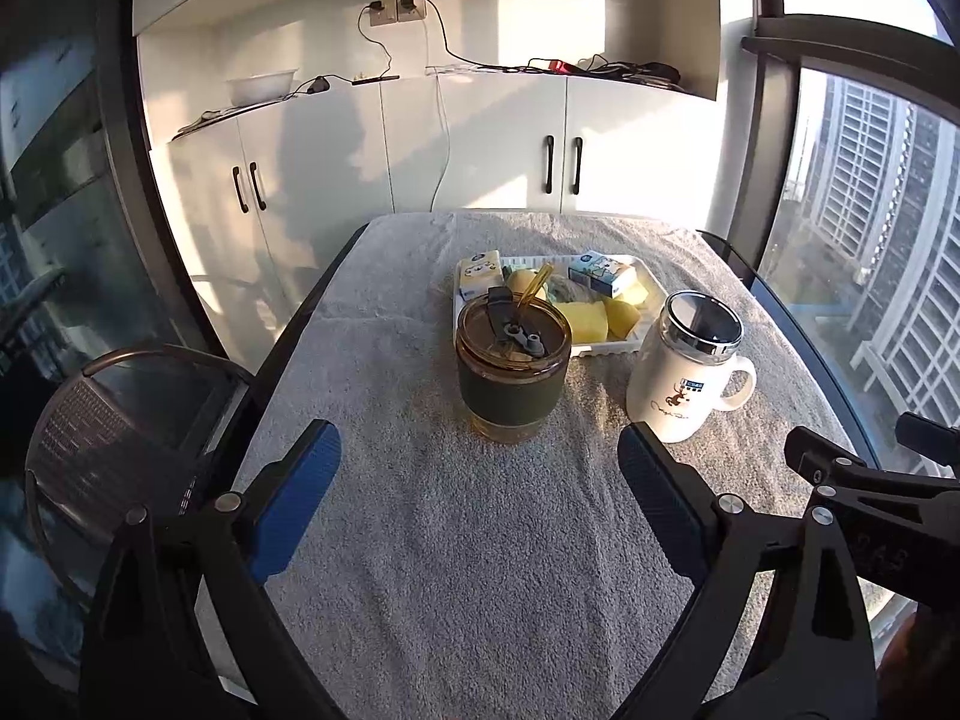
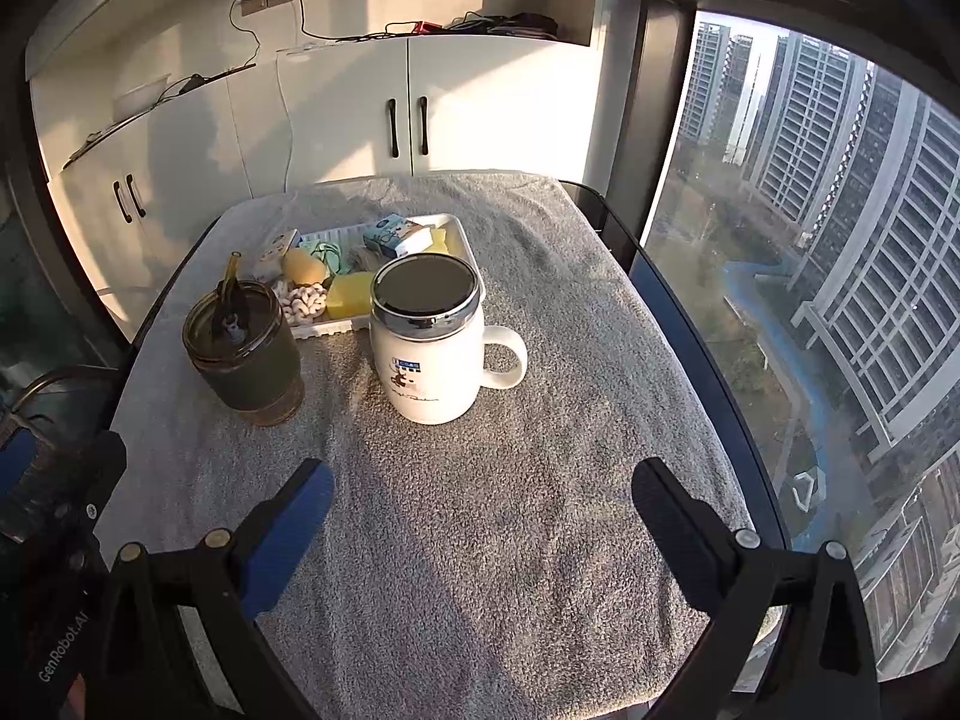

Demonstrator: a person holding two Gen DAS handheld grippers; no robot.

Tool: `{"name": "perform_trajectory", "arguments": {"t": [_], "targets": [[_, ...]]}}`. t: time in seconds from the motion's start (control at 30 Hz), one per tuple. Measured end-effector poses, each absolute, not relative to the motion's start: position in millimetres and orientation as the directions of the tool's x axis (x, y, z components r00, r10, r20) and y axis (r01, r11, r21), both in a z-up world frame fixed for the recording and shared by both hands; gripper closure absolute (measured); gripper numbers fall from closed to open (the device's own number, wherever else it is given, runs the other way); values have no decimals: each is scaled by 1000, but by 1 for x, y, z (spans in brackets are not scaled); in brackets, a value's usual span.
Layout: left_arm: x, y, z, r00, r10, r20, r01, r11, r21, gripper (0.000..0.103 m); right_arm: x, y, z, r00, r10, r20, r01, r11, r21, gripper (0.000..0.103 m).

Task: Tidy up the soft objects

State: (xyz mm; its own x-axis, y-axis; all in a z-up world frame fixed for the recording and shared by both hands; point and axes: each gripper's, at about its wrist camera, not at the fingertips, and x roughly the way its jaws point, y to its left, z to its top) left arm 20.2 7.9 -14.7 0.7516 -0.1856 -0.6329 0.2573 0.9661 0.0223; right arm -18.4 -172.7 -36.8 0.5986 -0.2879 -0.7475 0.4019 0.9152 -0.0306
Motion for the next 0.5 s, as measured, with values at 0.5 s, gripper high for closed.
{"name": "perform_trajectory", "arguments": {"t": [0.5], "targets": [[21, 9, -14, 752, -181, -634, 257, 966, 29, 9, -20, -168, -34, 608, -281, -742, 391, 920, -29, 1]]}}
